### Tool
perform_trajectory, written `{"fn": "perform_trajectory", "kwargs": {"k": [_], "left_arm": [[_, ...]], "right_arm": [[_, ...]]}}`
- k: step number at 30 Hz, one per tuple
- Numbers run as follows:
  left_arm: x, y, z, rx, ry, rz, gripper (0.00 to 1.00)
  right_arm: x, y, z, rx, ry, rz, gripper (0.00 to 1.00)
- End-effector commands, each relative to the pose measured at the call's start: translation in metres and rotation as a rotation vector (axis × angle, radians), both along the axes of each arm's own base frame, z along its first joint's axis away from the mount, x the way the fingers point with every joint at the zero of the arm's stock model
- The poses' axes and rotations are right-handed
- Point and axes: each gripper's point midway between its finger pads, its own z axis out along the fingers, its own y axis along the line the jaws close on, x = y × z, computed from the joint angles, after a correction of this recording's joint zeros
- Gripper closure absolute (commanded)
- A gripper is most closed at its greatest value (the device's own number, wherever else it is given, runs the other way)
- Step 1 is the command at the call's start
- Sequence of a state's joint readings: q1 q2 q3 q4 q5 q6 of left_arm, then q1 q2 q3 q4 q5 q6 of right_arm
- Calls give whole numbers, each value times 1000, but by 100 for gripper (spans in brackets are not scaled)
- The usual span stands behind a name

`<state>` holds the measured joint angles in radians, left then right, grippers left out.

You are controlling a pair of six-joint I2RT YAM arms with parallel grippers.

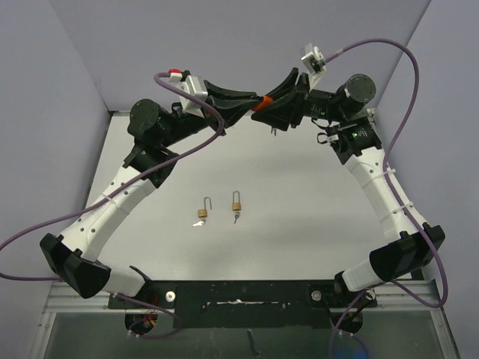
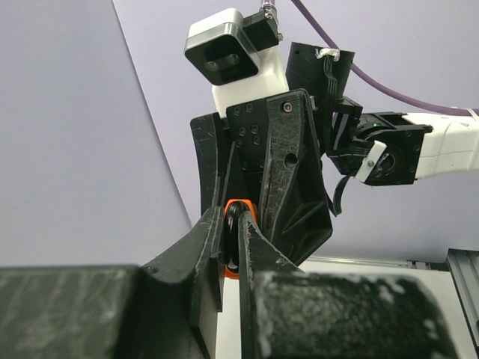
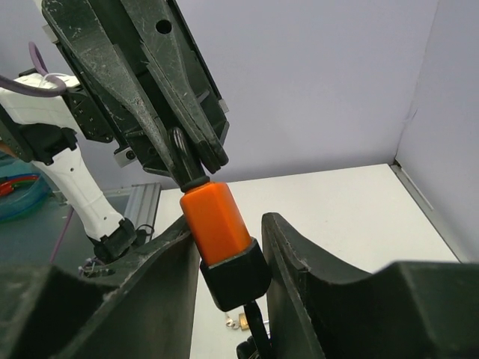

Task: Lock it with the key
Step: Lock the lock.

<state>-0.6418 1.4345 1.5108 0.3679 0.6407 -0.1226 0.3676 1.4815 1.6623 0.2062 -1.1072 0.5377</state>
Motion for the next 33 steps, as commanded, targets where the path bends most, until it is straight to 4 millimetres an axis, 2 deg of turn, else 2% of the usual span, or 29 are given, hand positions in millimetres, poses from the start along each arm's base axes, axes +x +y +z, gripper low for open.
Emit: {"fn": "perform_trajectory", "kwargs": {"k": [1,4,9,11,15,16,17,20,21,22,25,29,33], "left_arm": [[-101,-76,-254,598,750,-560,100],[-100,-77,-259,602,761,-557,100],[-84,-72,-243,551,754,-506,100],[-75,-67,-228,508,746,-484,100],[-50,-50,-175,391,672,-414,100],[-43,-45,-164,371,655,-388,100],[-37,-41,-152,353,635,-368,100],[-25,-30,-121,313,583,-326,100],[-23,-26,-111,299,563,-314,100],[-19,-23,-103,288,550,-300,100],[-9,-10,-89,274,526,-245,100],[-2,3,-82,269,520,-198,100],[-6,10,-71,256,491,-190,100]], "right_arm": [[-58,33,97,224,-248,-11,100],[-61,35,95,215,-262,-25,100],[-66,31,84,203,-274,-30,100],[-68,31,75,184,-273,-24,100],[-62,30,46,109,-230,-56,98],[-60,28,37,92,-218,-73,92],[-60,28,29,75,-212,-81,83],[-57,25,4,17,-172,-108,42],[-55,25,-7,-1,-154,-117,20],[-53,23,-14,-14,-142,-131,11],[-47,16,-31,-37,-114,-197,1],[-44,-2,-37,-39,-106,-285,2],[-34,-21,-51,-54,-70,-390,2]]}}
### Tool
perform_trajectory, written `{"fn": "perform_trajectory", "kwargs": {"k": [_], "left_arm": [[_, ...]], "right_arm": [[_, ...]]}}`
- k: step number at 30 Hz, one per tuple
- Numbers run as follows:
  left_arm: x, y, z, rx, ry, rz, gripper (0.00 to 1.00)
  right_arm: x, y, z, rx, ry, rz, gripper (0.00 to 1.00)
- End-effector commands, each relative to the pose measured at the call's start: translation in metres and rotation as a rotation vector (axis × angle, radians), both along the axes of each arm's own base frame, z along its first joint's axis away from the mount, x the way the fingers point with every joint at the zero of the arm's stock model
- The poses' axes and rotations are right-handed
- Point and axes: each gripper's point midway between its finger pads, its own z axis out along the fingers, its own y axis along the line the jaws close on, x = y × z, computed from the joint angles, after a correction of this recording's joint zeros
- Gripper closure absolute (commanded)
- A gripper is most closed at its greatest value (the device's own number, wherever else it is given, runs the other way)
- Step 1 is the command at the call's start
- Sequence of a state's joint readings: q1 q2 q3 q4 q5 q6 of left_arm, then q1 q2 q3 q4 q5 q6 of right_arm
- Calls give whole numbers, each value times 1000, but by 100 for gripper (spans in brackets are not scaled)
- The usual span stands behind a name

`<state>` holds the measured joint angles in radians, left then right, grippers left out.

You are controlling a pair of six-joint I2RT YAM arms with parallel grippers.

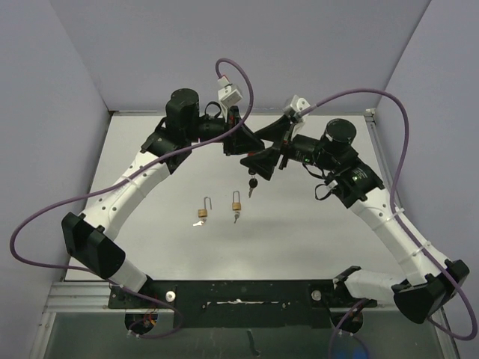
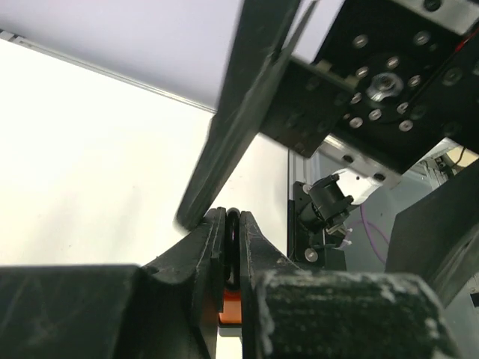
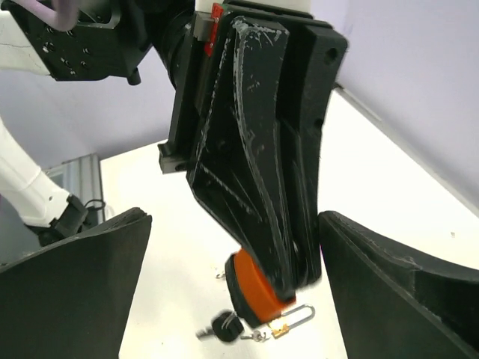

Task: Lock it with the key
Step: Lock the lock, then place the key at the center of the board, then place the lock at the center of the board.

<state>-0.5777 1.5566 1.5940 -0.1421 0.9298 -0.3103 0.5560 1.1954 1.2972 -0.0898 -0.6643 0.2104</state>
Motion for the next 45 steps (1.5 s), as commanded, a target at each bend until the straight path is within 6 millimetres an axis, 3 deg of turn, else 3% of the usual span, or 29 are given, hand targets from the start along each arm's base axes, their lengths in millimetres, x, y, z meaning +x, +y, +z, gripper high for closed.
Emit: {"fn": "perform_trajectory", "kwargs": {"k": [1,4,11,16,22,26,32,37,42,45], "left_arm": [[1,19,51,-64,-123,65,100],[1,24,63,-85,-139,103,100],[1,30,90,-208,-158,182,100],[-8,31,106,-289,-151,151,100],[-6,29,101,-295,-128,153,100],[-2,27,96,-290,-119,154,100],[-2,25,97,-309,-108,139,100],[-1,23,96,-315,-97,133,100],[4,21,89,-308,-85,143,100],[8,21,85,-304,-80,156,100]], "right_arm": [[-4,-30,36,80,-125,-120,2],[-3,-40,23,107,-89,-141,2],[-9,-40,-4,227,-13,-70,0],[-9,-31,-6,293,0,1,18],[-4,-24,-1,319,20,44,22],[-2,-20,-2,327,33,64,41],[4,-17,-5,325,54,61,44],[8,-15,-4,330,56,60,69],[7,-15,-1,345,56,72,73],[6,-14,1,343,54,77,89]]}}
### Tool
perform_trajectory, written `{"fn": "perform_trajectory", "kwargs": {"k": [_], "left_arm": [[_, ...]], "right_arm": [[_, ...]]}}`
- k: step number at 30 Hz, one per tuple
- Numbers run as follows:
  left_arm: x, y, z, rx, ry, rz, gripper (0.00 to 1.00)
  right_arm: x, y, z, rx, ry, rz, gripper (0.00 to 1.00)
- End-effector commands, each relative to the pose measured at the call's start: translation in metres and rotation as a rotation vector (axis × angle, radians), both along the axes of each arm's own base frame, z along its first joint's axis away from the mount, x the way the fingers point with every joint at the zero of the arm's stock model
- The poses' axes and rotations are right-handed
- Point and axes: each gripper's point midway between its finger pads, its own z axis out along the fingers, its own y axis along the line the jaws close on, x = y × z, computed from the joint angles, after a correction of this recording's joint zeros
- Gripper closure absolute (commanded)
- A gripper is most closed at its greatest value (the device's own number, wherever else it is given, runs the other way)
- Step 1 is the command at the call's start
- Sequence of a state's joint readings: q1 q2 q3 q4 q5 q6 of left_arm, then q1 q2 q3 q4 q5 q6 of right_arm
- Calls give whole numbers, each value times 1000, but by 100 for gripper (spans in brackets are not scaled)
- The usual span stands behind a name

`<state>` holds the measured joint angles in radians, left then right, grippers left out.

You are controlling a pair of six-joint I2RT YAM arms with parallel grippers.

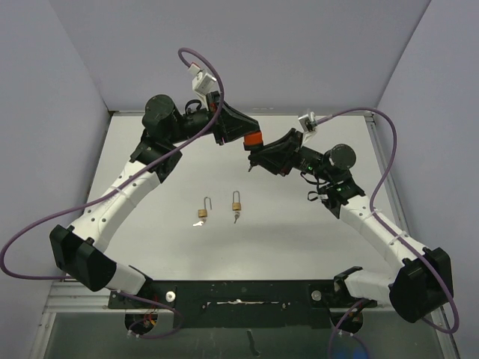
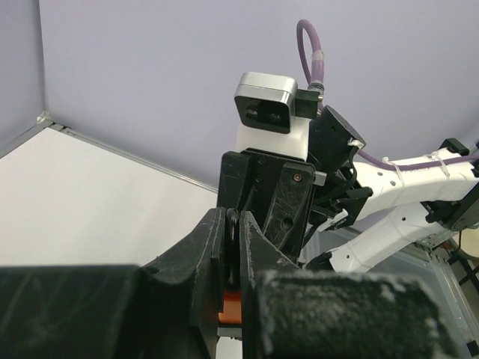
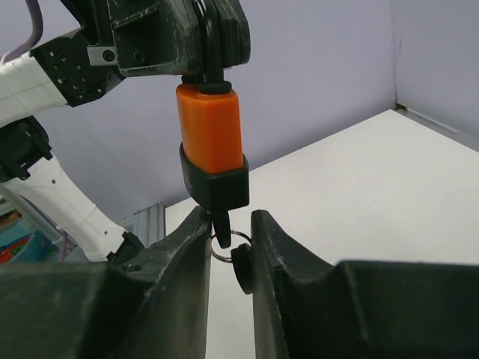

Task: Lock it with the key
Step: Place the lock at the center of the board.

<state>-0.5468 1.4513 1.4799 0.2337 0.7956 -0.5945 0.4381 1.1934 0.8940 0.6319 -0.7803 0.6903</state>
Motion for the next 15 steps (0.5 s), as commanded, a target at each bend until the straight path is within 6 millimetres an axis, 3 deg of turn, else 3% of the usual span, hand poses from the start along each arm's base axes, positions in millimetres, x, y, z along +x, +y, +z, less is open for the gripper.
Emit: {"fn": "perform_trajectory", "kwargs": {"k": [1,2,7,15], "left_arm": [[1,2,17,-54,-60,17,100],[3,1,14,-53,-57,23,100],[9,-3,12,-60,-55,14,100],[20,-2,47,-107,-147,20,100]], "right_arm": [[-3,-3,36,53,-105,2,95],[-4,-3,37,53,-107,5,100],[-7,-3,33,35,-112,13,100],[-12,-7,5,-32,-64,-7,100]]}}
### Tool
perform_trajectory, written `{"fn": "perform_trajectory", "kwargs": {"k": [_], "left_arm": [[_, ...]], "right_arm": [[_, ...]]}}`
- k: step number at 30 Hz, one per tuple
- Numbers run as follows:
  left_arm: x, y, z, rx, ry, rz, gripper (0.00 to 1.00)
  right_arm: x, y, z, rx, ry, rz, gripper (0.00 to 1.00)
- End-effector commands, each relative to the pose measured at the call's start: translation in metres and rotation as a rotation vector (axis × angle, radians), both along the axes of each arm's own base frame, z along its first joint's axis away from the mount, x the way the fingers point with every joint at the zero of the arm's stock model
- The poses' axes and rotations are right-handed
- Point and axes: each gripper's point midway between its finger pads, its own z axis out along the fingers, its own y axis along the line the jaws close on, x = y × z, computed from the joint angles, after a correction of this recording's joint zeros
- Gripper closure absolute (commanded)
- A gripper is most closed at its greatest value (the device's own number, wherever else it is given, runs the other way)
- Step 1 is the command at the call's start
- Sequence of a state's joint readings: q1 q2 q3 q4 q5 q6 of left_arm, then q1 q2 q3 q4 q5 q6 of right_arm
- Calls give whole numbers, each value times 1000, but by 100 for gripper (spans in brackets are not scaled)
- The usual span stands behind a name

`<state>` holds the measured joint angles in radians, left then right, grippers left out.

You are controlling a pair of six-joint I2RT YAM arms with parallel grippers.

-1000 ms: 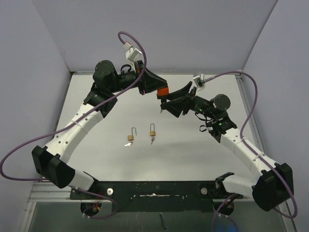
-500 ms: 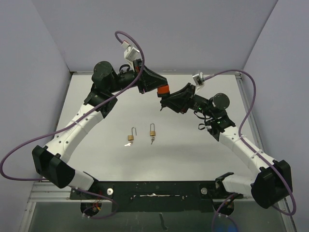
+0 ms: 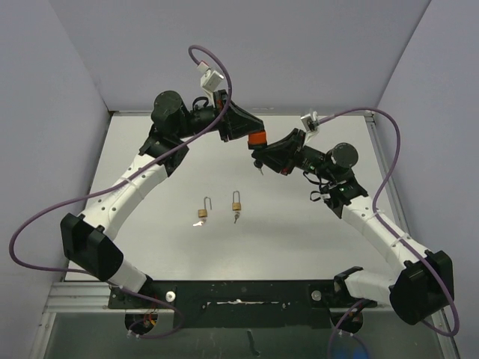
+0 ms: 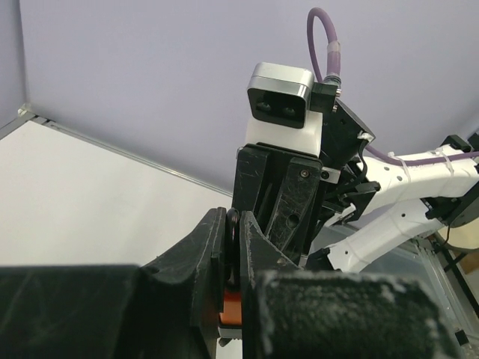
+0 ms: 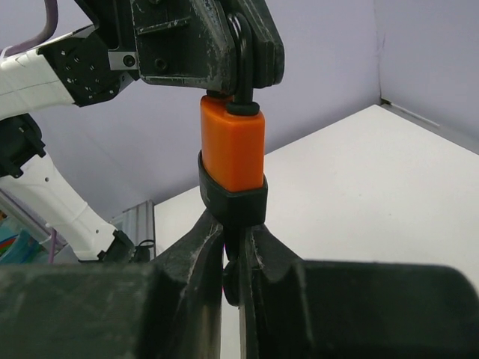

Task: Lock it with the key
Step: Place the lock at the center of the board.

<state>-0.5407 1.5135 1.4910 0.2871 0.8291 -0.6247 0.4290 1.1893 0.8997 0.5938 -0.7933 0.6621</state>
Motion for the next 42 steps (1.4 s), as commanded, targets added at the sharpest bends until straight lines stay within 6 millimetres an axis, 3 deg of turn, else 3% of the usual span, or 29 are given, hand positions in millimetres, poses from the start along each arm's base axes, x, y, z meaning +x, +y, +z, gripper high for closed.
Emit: {"fn": "perform_trajectory", "kwargs": {"k": [1,9,17,23,26,30,36,42], "left_arm": [[10,8,65,-120,-183,59,100],[16,14,107,-210,-285,112,100],[25,33,132,-242,-361,199,100],[30,49,149,-254,-402,221,100],[30,52,154,-251,-409,209,100],[29,52,153,-226,-421,206,100],[27,58,155,-199,-454,248,100],[19,69,169,-233,-518,306,100]], "right_arm": [[-15,-6,5,-16,-58,-7,100],[-22,-13,-23,-69,-9,-34,100],[-26,-13,-35,-106,3,-12,100],[-39,-5,-44,-144,20,111,100],[-50,2,-45,-188,22,198,100],[-57,10,-62,-334,17,209,100],[-64,6,-86,-442,49,199,100],[-73,5,-121,-469,139,229,100]]}}
